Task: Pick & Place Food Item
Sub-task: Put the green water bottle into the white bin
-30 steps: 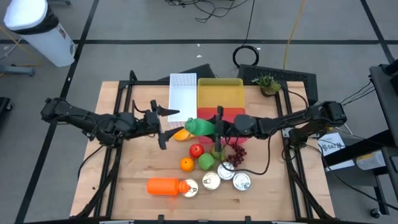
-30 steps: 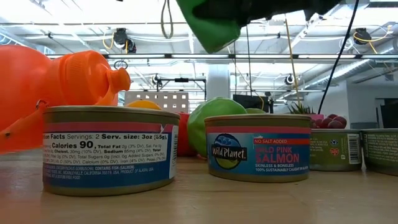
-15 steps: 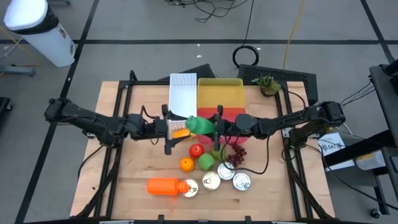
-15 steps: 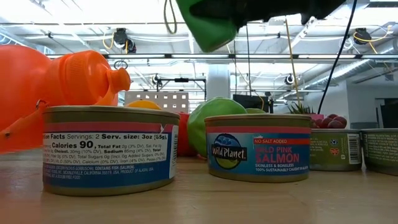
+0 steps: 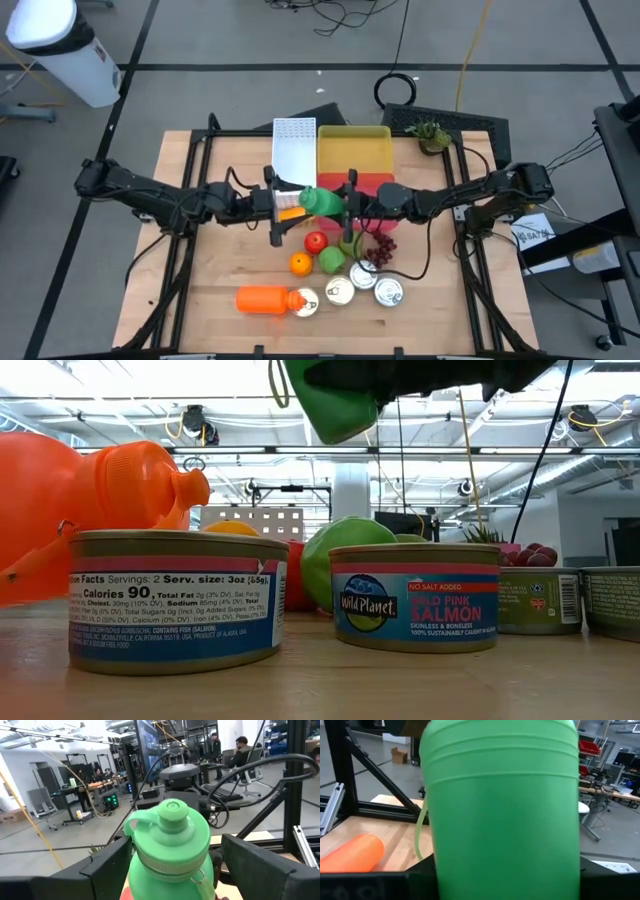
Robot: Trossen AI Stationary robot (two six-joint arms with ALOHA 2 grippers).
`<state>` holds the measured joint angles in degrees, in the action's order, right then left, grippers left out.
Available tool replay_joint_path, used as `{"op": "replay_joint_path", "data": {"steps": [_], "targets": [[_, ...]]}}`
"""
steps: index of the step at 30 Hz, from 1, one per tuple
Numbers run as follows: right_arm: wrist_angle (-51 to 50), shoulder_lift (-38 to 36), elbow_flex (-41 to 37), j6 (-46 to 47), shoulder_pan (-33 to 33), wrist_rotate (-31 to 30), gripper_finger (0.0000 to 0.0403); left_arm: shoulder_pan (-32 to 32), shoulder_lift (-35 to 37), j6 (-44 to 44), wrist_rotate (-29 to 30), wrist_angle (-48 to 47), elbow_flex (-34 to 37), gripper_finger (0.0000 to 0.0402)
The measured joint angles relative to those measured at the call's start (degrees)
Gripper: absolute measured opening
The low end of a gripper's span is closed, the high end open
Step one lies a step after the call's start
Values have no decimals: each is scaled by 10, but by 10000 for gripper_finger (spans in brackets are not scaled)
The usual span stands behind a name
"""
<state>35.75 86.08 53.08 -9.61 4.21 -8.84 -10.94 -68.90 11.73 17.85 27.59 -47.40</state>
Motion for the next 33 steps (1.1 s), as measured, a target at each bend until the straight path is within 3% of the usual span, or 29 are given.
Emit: {"op": "replay_joint_path", "data": {"steps": [18,21,26,30,33], "targets": [[14,1,0,-3,7,15,179,35,-13,-32,-60,32,0,315],[14,1,0,-1,4,16,179,38,-27,-30,-71,55,0,294],[10,0,0,5,3,14,180,40,-53,-26,-78,95,-1,224],[2,1,0,6,2,10,189,40,-56,-24,-60,94,-1,223],[-24,-4,1,7,3,-34,213,40,-34,-17,-27,52,0,223]]}}
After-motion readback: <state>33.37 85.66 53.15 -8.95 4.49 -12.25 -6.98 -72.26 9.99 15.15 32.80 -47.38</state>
